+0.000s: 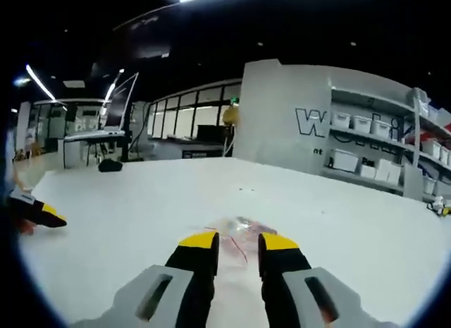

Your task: Open the resealable bag by pulling the two sides of the seal apart until the entire bag opening is separated and visibly accessible.

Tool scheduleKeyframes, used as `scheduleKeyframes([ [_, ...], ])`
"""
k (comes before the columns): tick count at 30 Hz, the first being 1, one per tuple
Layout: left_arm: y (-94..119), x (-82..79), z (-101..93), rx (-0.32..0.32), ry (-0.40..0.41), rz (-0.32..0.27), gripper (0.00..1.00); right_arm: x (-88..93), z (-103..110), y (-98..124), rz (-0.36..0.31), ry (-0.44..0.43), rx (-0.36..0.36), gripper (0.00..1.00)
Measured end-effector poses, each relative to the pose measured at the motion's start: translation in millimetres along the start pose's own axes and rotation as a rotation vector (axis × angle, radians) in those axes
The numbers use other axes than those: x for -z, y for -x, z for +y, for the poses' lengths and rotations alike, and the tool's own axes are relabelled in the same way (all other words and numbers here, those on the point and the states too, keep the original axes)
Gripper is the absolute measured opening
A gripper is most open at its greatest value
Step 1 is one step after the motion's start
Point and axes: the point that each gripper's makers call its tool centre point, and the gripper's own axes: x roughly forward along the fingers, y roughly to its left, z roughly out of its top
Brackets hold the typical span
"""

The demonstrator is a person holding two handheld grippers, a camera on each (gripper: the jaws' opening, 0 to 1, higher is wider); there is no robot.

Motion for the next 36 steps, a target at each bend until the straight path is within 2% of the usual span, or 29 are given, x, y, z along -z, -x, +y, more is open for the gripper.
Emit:
scheduleKeyframes([
  [5, 0.2, -1.1, 0.8, 0.000, 0.007, -0.004, 0.93, 21.0, 5.9, 5.0, 0.014, -0.094, 0.008, 0.31],
  [7, -0.1, -1.6, 2.4, -0.002, 0.010, -0.007, 0.93, 21.4, 5.6, 5.9, 0.020, -0.069, 0.025, 0.36],
  [11, -0.5, -2.1, 2.2, -0.004, 0.013, -0.007, 0.93, 21.2, 2.0, 7.4, 0.012, -0.075, 0.051, 0.46],
  [16, -1.0, -1.5, 2.3, -0.005, 0.013, -0.005, 0.92, 19.5, -2.5, 8.1, -0.008, -0.096, 0.084, 0.73],
  [19, -1.2, -1.2, 2.4, -0.005, 0.012, -0.003, 0.92, 17.3, -4.1, 7.9, -0.027, -0.122, 0.097, 0.87],
  [22, -1.4, -1.1, 1.8, -0.004, 0.011, -0.002, 0.92, 15.1, -2.7, 6.9, -0.043, -0.148, 0.087, 0.97],
  [29, -2.5, -1.6, 5.0, -0.006, 0.012, -0.002, 0.92, 25.0, 3.3, 2.2, 0.020, -0.115, 0.077, 1.00],
  [36, -2.9, -2.6, 7.8, -0.017, 0.013, -0.007, 0.94, 21.0, -1.1, 0.2, -0.003, -0.118, 0.076, 1.00],
])
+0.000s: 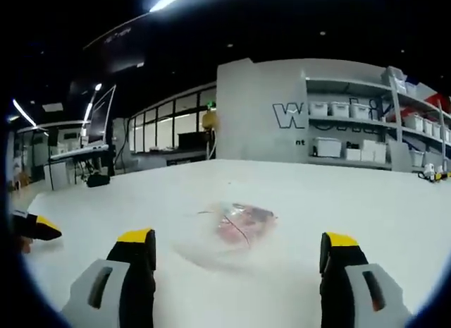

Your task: Open the resealable bag by pulling the two sides of the seal apart until the entire bag opening is separated and visibly accessible.

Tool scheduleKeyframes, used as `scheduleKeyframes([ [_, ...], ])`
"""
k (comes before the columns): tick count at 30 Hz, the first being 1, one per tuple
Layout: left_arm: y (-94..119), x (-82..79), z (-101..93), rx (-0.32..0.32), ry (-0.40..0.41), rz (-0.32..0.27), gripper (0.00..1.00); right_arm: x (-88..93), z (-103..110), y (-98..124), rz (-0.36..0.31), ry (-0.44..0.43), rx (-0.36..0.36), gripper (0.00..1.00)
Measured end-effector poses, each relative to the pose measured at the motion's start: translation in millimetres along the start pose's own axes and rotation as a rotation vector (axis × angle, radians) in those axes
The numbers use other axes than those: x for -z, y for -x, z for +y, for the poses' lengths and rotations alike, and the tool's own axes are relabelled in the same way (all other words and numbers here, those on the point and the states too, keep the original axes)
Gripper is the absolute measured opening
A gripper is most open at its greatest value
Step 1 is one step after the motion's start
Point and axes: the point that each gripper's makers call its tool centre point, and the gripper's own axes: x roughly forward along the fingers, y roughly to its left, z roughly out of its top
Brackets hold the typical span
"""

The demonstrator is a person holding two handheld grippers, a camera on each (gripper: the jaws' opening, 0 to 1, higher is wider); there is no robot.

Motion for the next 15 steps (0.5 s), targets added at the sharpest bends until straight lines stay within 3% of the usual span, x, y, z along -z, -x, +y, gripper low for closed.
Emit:
scheduleKeyframes([
  [15, 0.6, 0.0, 1.4, -0.013, 0.005, -0.004, 0.96, 0.8, 2.6, 3.5, 0.009, -0.004, -0.003, 1.00],
])
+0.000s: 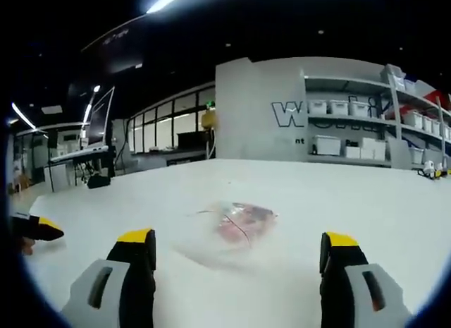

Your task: Open the resealable bag by pulling the two sides of the seal apart until the entire bag opening is separated and visibly accessible.

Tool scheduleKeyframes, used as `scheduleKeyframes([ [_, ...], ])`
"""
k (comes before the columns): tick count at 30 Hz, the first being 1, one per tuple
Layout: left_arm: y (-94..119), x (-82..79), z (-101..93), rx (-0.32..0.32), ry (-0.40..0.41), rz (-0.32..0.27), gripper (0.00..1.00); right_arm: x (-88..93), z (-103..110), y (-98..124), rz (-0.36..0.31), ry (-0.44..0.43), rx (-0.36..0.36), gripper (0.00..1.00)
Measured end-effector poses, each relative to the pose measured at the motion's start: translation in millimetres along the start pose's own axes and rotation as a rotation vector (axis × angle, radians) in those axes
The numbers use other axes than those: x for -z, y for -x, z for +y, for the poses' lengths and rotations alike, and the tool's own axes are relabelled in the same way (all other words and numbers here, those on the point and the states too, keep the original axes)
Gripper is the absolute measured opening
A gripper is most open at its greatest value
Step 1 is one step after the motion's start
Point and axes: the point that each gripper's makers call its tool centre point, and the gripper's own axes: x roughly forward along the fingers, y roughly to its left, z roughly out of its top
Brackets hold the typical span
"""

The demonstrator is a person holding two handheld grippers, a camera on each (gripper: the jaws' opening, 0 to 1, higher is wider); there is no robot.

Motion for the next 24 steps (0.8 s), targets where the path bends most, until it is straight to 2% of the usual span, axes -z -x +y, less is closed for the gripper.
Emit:
scheduleKeyframes([
  [24, -0.7, -0.2, 2.3, 0.008, 0.003, -0.001, 0.96, 1.2, 8.3, 12.1, 0.002, 0.000, 0.001, 0.95],
])
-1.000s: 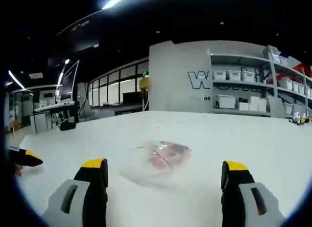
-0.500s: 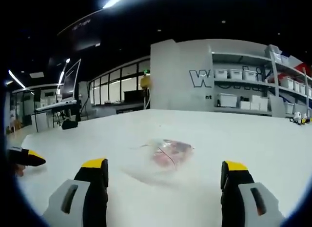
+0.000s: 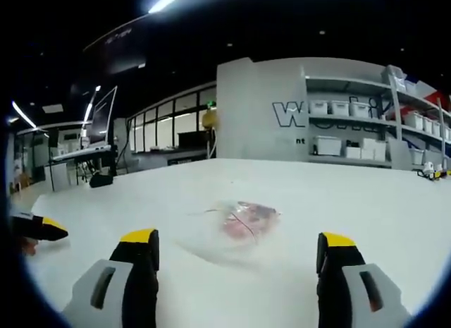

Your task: Open the resealable bag by pulling the two sides of the seal apart until the entire bag opening is separated and visibly accessible.

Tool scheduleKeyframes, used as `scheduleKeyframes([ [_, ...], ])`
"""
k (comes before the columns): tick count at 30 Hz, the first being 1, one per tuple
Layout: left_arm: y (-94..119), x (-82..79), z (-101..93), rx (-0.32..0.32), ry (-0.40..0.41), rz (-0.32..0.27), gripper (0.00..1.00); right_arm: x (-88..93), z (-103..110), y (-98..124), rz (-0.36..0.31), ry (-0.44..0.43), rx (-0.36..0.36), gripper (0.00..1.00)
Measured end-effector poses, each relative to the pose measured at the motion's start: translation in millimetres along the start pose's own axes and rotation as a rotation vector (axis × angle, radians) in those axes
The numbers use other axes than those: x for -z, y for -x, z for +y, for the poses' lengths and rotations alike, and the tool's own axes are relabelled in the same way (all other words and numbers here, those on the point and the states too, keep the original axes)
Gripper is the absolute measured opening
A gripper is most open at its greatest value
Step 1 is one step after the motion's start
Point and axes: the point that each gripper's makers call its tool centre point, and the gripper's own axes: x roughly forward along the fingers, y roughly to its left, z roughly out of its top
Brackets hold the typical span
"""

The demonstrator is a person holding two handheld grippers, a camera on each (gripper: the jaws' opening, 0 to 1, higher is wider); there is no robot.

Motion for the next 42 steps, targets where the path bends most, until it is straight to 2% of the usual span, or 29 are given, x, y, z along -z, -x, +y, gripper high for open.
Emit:
scheduleKeyframes([
  [42, 1.6, -0.9, -1.5, 0.003, 0.012, -0.015, 0.94, 1.1, 1.1, 9.4, -0.002, -0.002, 0.000, 0.87],
])
